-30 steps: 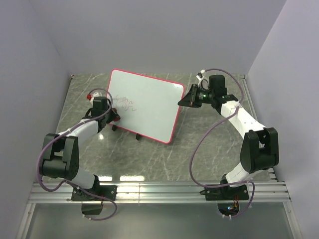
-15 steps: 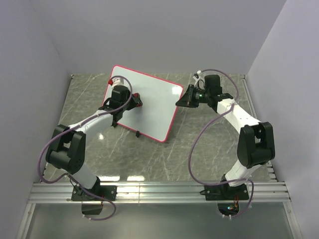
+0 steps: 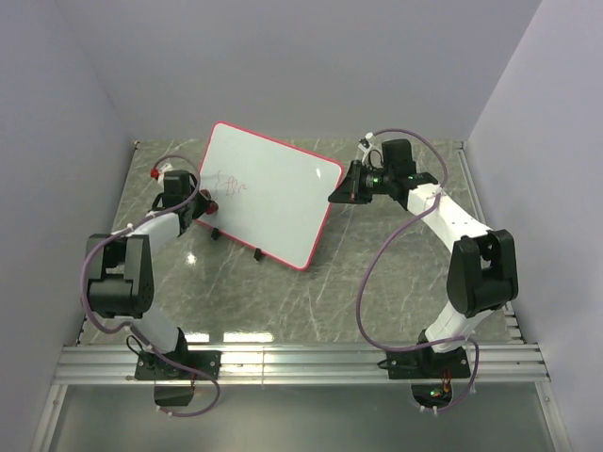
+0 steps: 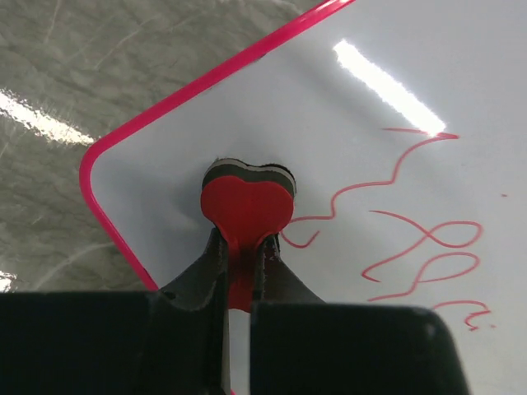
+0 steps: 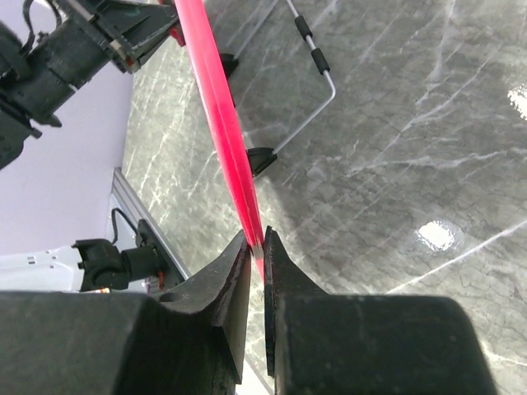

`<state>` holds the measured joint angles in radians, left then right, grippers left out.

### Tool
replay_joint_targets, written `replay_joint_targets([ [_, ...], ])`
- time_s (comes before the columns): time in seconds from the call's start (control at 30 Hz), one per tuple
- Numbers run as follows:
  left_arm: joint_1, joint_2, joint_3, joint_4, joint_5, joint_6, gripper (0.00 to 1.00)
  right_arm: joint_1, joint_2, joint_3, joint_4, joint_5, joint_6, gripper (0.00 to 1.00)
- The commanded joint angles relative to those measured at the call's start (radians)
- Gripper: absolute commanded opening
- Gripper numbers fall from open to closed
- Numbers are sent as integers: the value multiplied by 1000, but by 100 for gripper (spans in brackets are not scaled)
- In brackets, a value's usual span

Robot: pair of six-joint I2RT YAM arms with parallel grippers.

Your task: Erase the whiteboard

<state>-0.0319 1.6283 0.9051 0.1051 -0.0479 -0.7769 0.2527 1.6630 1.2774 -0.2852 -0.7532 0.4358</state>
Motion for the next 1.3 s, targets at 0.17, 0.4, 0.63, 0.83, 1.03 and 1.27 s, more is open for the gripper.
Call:
replay_joint_targets([
  [0.17, -60, 111, 158, 27, 189, 5, 0, 8, -9, 4, -8, -35, -2, 0],
  [0.4, -241, 159, 285, 6, 201, -13, 0, 23, 7, 25, -22, -31, -12, 0],
  [0.63, -273, 215, 405, -50, 194, 5, 0, 34, 4, 22, -19, -32, -9, 0],
  [0.83, -157, 269, 477, -102, 201, 27, 0, 36, -8, 30, -43, -26, -22, 0],
  [1.03, -24, 344, 515, -146, 224, 59, 0, 36, -14, 30, -63, -15, -32, 0],
  [1.27, 12, 395, 486, -137, 255, 80, 0, 36, 4, 53, -85, 0, -42, 0],
])
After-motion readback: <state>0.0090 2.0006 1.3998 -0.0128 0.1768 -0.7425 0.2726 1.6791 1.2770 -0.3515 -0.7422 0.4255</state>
